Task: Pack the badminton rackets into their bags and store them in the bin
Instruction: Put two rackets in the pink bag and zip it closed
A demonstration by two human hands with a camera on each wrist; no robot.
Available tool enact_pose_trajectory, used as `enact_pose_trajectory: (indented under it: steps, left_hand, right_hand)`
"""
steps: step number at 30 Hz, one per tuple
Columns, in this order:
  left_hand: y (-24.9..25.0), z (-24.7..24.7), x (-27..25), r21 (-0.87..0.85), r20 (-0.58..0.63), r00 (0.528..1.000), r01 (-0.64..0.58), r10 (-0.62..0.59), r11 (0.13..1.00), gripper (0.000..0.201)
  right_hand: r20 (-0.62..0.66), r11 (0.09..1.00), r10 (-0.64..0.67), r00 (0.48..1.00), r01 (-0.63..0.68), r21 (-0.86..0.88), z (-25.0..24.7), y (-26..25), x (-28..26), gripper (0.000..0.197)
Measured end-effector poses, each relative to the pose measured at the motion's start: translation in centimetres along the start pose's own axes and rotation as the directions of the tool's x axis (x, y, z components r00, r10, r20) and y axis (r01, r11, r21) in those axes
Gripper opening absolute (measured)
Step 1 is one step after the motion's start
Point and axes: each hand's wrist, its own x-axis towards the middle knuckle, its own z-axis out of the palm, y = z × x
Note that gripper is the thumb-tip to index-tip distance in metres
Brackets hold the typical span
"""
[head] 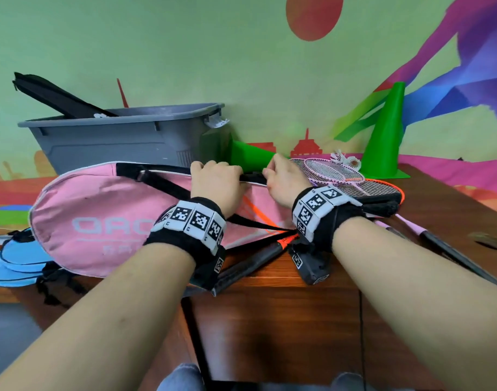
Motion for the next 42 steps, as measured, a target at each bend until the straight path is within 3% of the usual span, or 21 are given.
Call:
enact_pose_trajectory:
  steps: [7,11,15,18,25,27,30,32,34,38,42]
  left_hand:
    - [-2.1,0.9,0.3,0.002,-0.031,0.995,0.094,-0.093,0.996,0.028]
    - [0.0,1.2,0.5,-0.014,-0.006,1.0,0.022,-0.023,1.0,0.028]
    - [4.4,1.7,1.0,-0.072,0.043,0.994,-0.1,0.104,0.992,0.032]
    - [6.2,2.3,0.9,-0.092,0.027,0.995,-0.093,0.096,0.991,0.031]
    - [6.6,3.5,0.4,-0.129,0.005,0.996,-0.084,0.085,0.988,0.029]
    - [6.5,3.4,0.6,-0.148,0.01,0.997,-0.074,0.076,0.986,0.029]
    - [5.8,3.3,0.7,-0.16,0.005,0.997,-0.075,0.077,0.984,0.029]
    - [5.5,3.2,0.7,-0.163,0.005,0.996,-0.085,0.087,0.983,0.029]
    - [5.4,3.1,0.5,-0.172,-0.003,0.995,-0.097,0.098,0.98,0.032]
    - [5.3,2.9,0.3,-0.203,-0.032,0.99,-0.141,0.137,0.969,0.045]
    - [5.1,2.7,0.6,-0.203,-0.042,0.988,-0.157,0.151,0.967,0.044]
  right_hand:
    - [-0.013,0.973,0.206,0.978,-0.206,-0.104,-2.1,7.9,-0.9,0.02]
    - [-0.082,0.973,0.23,0.97,-0.231,-0.009,-1.0,8.5,-0.8,0.011]
    - [-0.097,0.989,0.147,0.984,-0.142,0.048,-0.5,6.8,-0.7,0.012]
    - [-0.067,0.994,0.111,0.992,-0.11,0.014,-0.6,7.0,-0.8,0.016]
    - [-0.078,0.977,0.201,0.976,-0.206,-0.059,-1.6,11.2,-1.3,0.014]
    - [-0.176,0.968,0.244,0.954,-0.25,-0.011,-1.8,12.1,-1.0,0.015]
    - [-0.315,0.906,0.412,0.855,-0.423,0.035,-2.7,13.6,-0.8,0.05]
    - [-0.321,0.847,0.527,0.787,-0.518,0.119,-3.3,14.6,-0.7,0.067]
    - [-0.245,0.786,0.618,0.747,-0.583,0.205,-3.6,15.4,-0.1,0.077]
    - [-0.131,0.737,0.657,0.742,-0.597,0.316,-3.8,16.0,0.8,0.088]
    - [-0.195,0.73,0.672,0.714,-0.596,0.335,-3.7,15.8,1.3,0.085]
